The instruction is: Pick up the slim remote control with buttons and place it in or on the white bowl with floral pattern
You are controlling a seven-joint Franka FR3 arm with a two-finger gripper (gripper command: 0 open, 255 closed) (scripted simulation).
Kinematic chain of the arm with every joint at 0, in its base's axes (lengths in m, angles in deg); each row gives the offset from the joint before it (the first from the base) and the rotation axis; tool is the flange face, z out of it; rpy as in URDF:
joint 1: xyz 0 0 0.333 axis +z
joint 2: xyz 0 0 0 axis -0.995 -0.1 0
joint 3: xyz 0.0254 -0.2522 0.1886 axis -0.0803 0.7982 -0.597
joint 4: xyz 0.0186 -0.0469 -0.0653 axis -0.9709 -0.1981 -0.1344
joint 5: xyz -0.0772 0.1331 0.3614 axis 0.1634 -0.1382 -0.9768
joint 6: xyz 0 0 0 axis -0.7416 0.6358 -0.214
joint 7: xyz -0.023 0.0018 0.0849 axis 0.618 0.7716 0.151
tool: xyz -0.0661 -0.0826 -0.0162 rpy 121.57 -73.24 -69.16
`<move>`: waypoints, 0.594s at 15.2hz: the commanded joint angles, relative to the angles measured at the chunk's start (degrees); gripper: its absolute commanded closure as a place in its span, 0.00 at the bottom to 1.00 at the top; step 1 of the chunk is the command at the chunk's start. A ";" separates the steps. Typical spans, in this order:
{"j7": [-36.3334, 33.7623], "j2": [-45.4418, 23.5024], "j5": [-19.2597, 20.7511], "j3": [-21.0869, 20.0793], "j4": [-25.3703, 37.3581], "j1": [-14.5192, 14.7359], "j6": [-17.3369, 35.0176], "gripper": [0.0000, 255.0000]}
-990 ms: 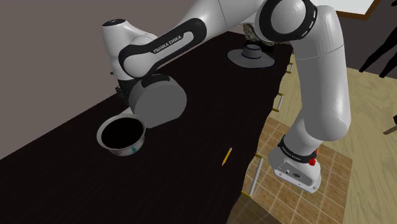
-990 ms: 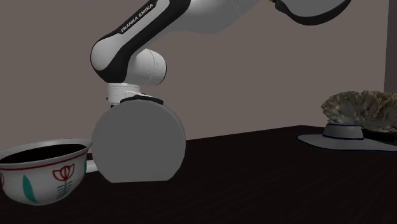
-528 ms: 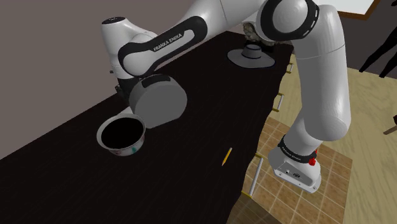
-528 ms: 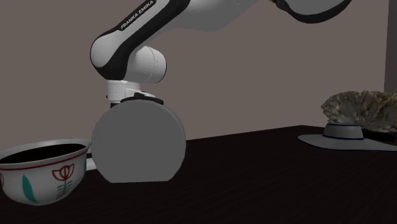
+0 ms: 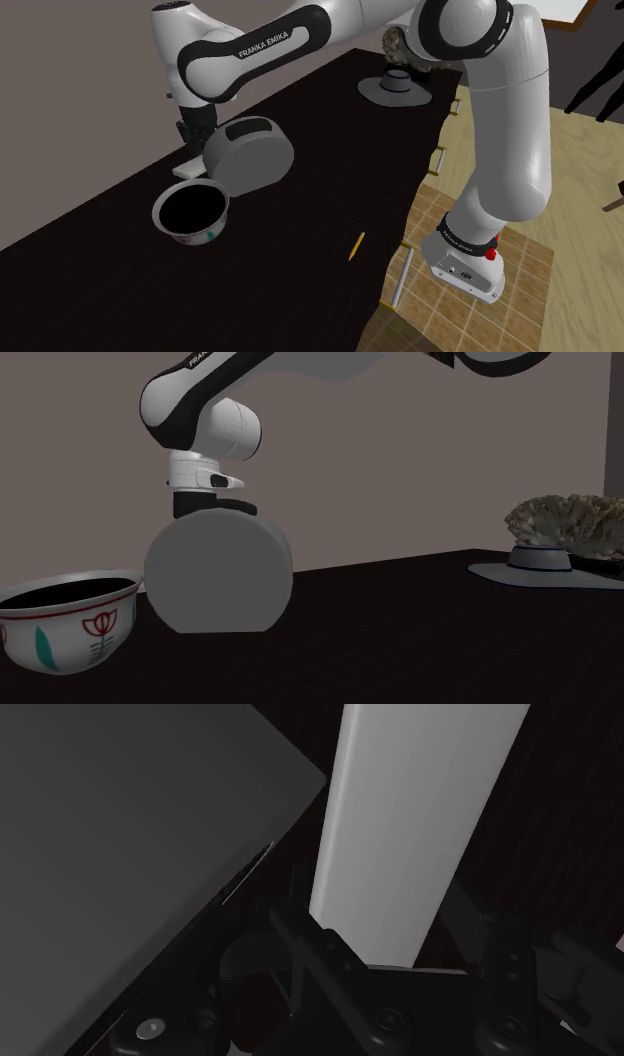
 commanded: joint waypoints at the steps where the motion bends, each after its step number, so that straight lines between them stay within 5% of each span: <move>1: 0.14 0.39 -0.26 -0.17 0.94 0.06 -1.28 1.00; 9: 0.81 1.86 -1.20 -0.72 5.00 0.20 -6.60 1.00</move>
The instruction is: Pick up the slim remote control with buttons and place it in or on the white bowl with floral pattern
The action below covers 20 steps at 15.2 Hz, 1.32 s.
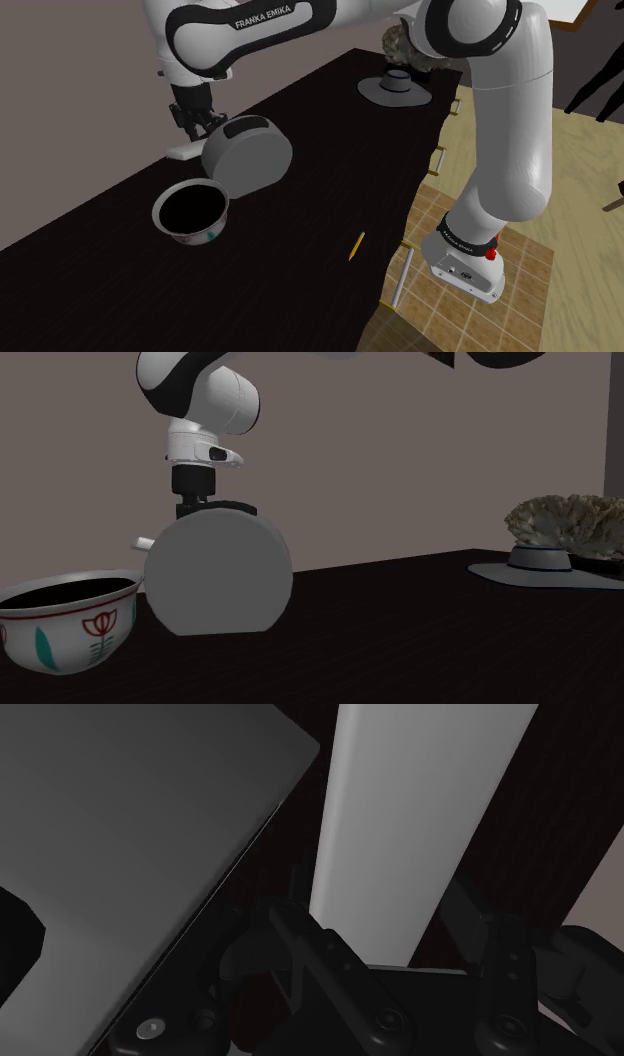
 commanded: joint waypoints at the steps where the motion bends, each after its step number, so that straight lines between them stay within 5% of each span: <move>1: 0.19 0.44 -0.25 -0.14 0.98 0.00 -1.37 1.00; 14: 0.93 0.77 -0.73 -0.53 10.38 1.25 -10.86 1.00; 20: -5.41 5.50 -1.90 -2.74 3.27 4.16 -8.52 1.00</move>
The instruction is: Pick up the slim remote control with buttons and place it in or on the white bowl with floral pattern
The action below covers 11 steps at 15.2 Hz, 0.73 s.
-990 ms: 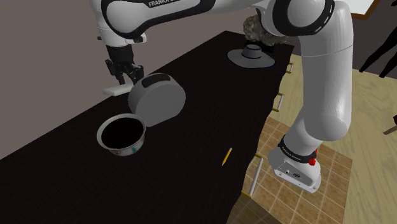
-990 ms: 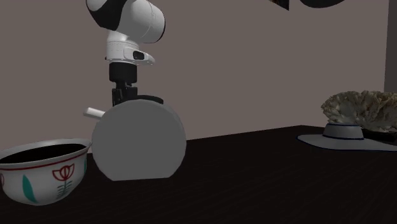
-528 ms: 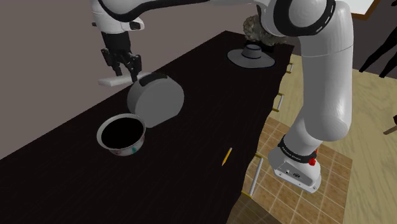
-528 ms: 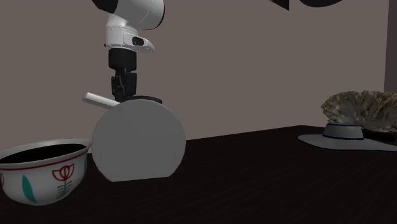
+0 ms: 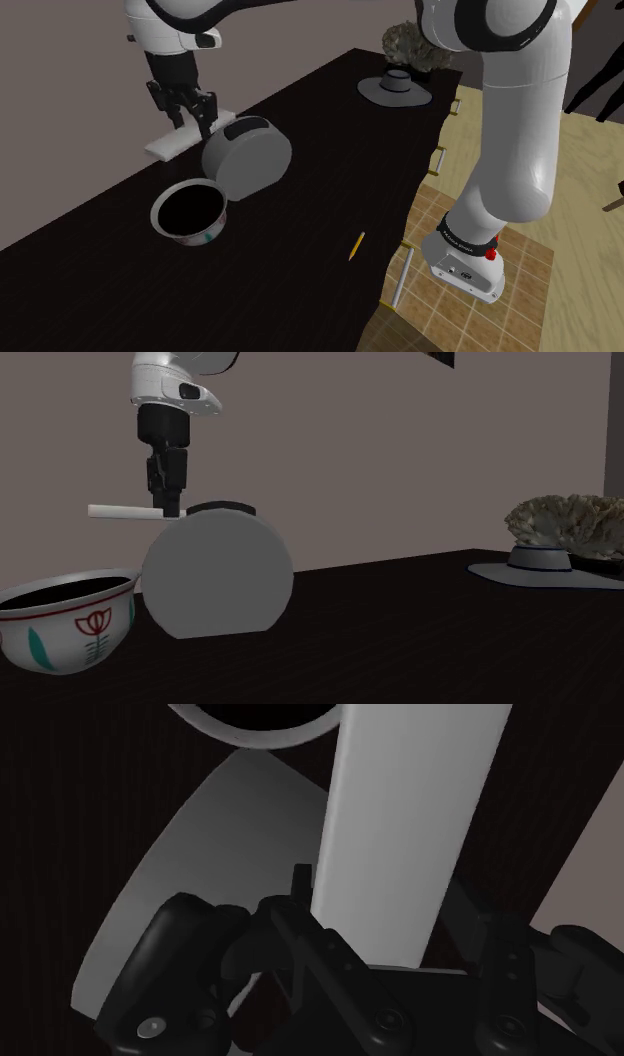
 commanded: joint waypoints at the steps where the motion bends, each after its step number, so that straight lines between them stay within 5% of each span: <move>1: -2.46 0.93 -0.17 -0.77 -1.35 1.49 0.25 1.00; 11: -11.57 3.17 -0.19 -3.47 -6.20 7.08 2.53 1.00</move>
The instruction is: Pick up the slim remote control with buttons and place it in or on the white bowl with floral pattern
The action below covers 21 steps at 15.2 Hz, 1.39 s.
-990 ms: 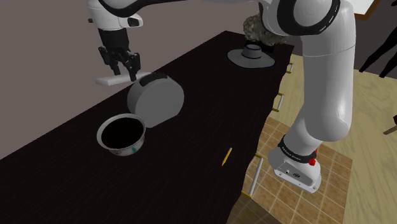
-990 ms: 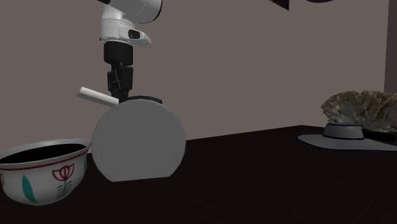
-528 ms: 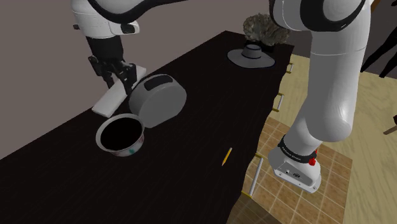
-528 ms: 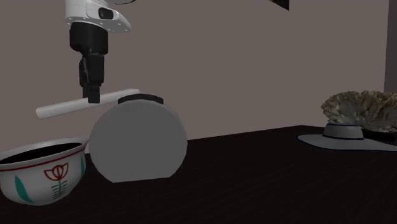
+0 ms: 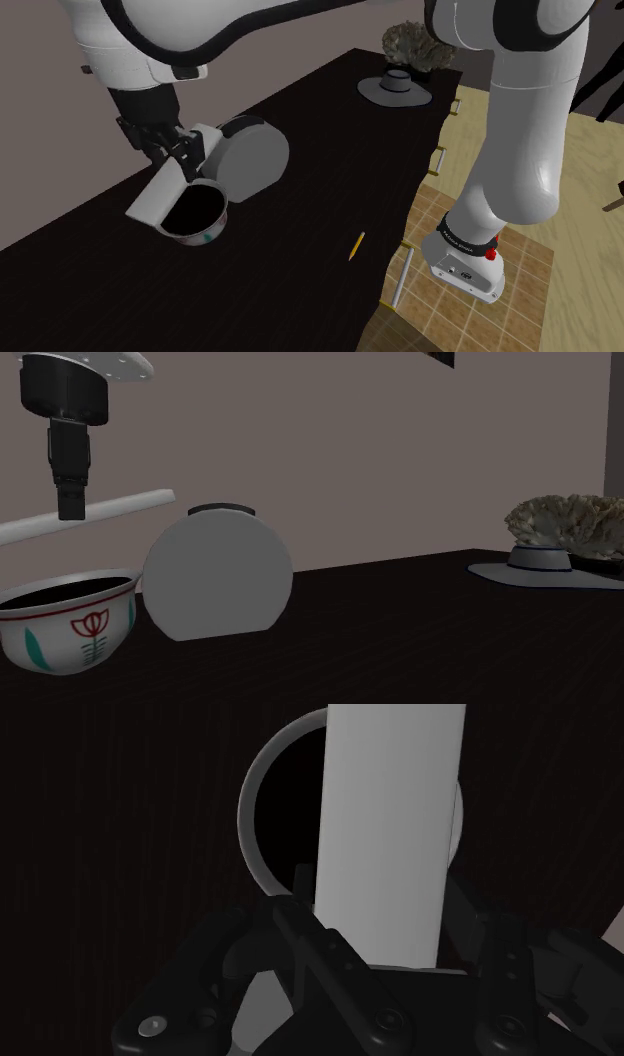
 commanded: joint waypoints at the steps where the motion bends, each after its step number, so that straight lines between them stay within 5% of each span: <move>1: -0.45 -0.25 0.21 0.04 -1.21 0.12 1.42 1.00; 12: -1.34 -1.57 1.34 0.65 -8.27 -0.28 9.49 1.00; 20: -1.35 -1.58 1.36 0.61 -8.27 -0.31 9.49 1.00; 21: -1.32 -1.38 1.28 0.59 -8.71 -0.43 9.76 0.00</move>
